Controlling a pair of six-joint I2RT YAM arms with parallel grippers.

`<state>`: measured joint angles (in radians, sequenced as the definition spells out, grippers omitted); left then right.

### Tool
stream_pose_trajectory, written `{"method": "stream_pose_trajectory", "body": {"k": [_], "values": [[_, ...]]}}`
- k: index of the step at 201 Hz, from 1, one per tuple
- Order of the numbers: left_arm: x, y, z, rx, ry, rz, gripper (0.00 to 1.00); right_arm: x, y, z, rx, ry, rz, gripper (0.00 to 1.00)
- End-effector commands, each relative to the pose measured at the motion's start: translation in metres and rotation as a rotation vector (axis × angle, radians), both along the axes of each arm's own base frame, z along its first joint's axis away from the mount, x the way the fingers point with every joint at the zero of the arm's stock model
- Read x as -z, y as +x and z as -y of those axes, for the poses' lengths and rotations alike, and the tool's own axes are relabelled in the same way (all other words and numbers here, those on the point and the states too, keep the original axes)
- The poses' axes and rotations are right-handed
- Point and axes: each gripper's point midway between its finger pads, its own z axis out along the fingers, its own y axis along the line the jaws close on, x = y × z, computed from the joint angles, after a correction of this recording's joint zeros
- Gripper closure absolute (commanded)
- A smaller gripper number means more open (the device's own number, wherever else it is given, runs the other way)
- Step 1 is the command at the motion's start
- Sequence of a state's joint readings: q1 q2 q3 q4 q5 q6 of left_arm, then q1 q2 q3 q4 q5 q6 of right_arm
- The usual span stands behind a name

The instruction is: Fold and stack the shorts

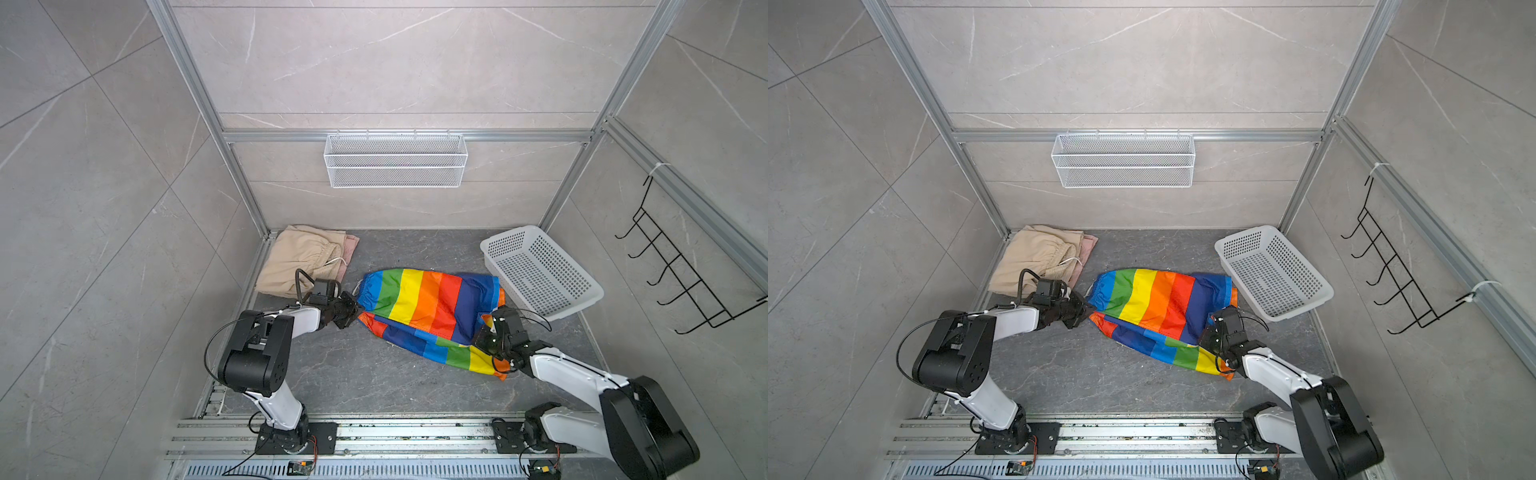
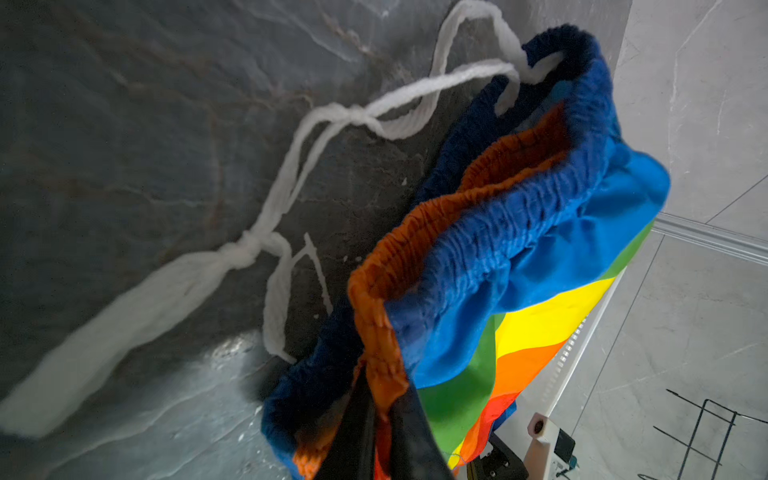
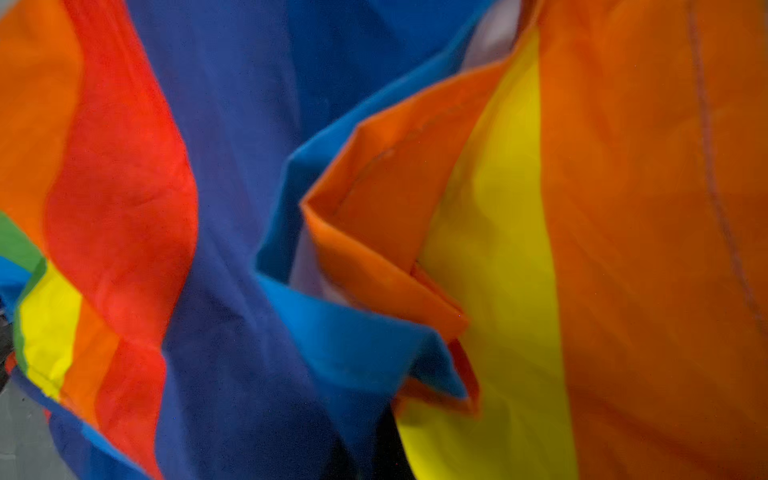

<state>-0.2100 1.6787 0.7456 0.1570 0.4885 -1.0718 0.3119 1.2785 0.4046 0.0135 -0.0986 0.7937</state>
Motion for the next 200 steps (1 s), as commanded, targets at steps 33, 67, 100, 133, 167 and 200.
{"method": "stream_pose_trajectory", "body": {"k": [33, 67, 100, 133, 167, 200], "values": [[-0.026, 0.015, -0.036, -0.114, -0.013, 0.1, 1.0, -0.015, 0.08, -0.044, -0.049, 0.084, 0.054, 1.0], [-0.068, 0.025, -0.065, -0.164, 0.028, 0.183, 1.0, -0.077, 0.108, -0.061, -0.08, 0.11, 0.154, 1.0], [-0.105, 0.027, -0.078, -0.179, 0.055, 0.26, 1.0, -0.133, 0.094, -0.052, -0.122, 0.055, 0.229, 1.0], [-0.089, 0.013, -0.076, -0.167, 0.052, 0.223, 1.0, -0.105, 0.053, -0.034, -0.129, 0.011, 0.18, 0.97], [-0.038, -0.005, -0.07, -0.17, 0.027, 0.126, 1.0, -0.043, 0.023, -0.025, -0.1, 0.012, 0.07, 0.97], [-0.018, -0.014, -0.063, -0.155, 0.03, 0.089, 1.0, -0.021, 0.017, -0.023, -0.078, 0.028, 0.035, 0.96]]}}
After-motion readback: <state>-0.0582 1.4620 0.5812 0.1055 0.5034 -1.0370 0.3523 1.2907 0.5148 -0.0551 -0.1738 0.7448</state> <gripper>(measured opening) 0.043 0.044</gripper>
